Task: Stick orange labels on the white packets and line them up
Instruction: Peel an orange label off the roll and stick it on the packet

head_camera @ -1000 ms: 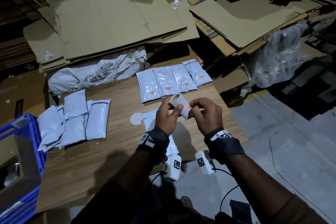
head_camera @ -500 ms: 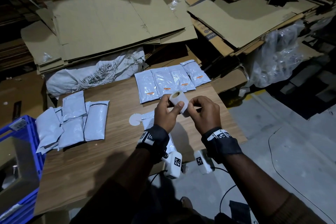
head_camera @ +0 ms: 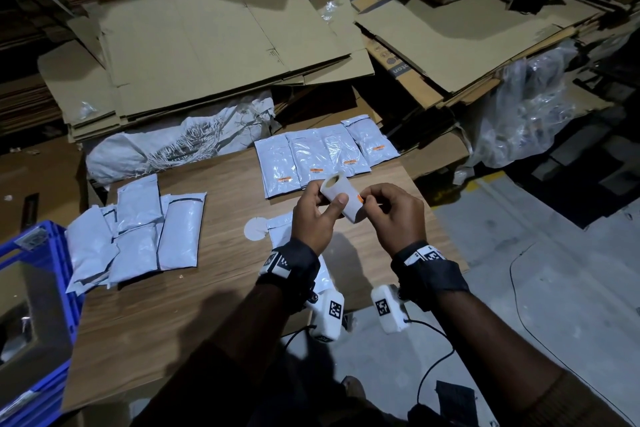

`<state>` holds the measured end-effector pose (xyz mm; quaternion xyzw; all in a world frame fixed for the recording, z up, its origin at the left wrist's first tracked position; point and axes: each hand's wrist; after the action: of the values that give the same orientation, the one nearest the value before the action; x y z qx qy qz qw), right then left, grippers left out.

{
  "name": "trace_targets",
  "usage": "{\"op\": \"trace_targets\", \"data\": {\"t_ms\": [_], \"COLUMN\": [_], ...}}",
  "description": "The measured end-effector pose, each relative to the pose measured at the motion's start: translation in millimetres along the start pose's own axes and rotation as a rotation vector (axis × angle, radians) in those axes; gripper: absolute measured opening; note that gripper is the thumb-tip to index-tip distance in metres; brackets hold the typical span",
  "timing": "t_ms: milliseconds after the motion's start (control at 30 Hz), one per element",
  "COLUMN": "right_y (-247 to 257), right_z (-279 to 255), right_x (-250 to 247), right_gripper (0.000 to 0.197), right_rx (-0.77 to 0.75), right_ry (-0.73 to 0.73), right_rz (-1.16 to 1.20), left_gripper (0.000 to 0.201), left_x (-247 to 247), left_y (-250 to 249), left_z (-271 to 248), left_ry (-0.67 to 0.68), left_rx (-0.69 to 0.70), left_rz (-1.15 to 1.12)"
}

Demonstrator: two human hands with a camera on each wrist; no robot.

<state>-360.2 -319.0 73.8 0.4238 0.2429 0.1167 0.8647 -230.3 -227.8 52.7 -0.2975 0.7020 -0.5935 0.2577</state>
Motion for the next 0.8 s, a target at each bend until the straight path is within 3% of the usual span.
{"op": "trace_targets", "data": {"t_ms": [167, 500, 800], "right_y": [1.4, 12.5, 15.1], "right_z": [-2.1, 4.3, 10.0], "right_x": [-5.6, -8.1, 2.0], "right_gripper": [0.008, 0.008, 0.011], "right_rx": [0.008, -0.202, -0.199], "right_ry": [-0.001, -0.008, -0.047], "right_rz": [0.056, -0.231, -0.207], "left_gripper": [0.042, 0.042, 0.04], "left_x": [1.2, 1.9, 1.9], "left_y": [-1.6, -15.1, -18.2], "left_z": [-5.5, -9.3, -9.2], "left_ry": [0.027, 0.014, -0.019], "left_rx": [0.017, 0.107, 0.109], "left_rz": [-0.006, 0.027, 0.032]}}
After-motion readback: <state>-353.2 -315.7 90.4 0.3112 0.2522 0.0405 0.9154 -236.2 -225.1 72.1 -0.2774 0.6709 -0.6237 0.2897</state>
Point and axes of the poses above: each hand's wrist, its own z-axis towards the middle knuckle, its own x-axis out of the palm, y = z × x, and after that the axes turned 13 degrees about -x, right-handed
